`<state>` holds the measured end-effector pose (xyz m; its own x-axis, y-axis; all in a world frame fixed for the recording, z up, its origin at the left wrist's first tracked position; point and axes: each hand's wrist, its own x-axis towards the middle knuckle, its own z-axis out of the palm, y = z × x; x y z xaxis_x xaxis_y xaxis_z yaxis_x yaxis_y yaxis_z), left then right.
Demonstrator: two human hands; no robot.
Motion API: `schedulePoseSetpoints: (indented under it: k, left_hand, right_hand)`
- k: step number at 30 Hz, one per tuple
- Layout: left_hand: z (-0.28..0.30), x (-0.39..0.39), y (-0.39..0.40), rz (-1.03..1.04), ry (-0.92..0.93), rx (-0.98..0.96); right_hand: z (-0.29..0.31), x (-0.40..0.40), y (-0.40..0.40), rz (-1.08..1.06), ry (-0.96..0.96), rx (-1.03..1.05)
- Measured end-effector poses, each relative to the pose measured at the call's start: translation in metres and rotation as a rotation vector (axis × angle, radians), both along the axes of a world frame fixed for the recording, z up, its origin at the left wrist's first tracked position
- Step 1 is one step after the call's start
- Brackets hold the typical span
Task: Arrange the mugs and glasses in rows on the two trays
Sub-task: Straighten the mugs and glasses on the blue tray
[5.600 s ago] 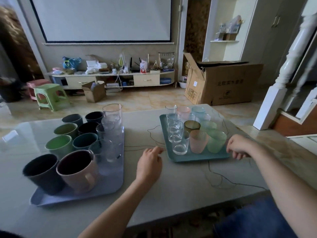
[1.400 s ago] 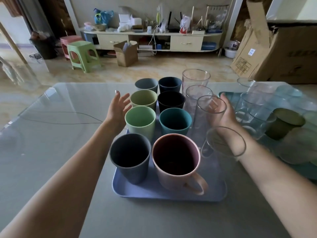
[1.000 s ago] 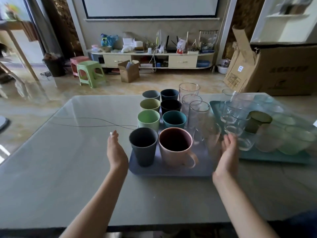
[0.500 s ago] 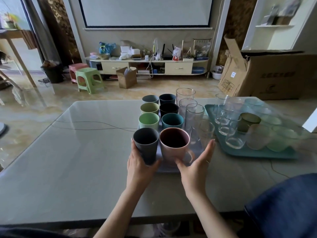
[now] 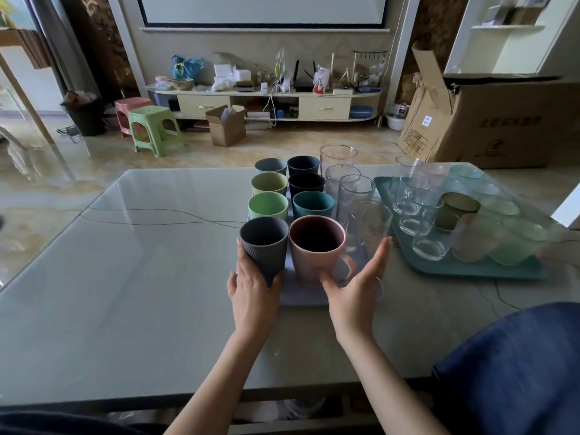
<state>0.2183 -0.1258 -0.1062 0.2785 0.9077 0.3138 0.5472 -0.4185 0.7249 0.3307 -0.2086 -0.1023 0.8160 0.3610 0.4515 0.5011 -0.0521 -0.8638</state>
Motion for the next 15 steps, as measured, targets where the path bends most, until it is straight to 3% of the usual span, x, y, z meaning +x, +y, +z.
schedulePoseSetpoints:
  k: [5, 10, 15]
  left_hand:
    - [0.0, -0.001, 0.002, 0.007, 0.0, -0.007]
    - [0.002, -0.006, 0.0, -0.044, -0.003, -0.045]
    - [0.007, -0.016, 0.008, -0.068, -0.279, -0.197]
  right_hand:
    - [0.003, 0.002, -0.006, 0.044, 0.001, -0.01]
    - [0.01, 0.006, -0.021, 0.133, 0.19, 0.074]
    - [0.025, 0.041, -0.022, 0.115, 0.415, 0.203]
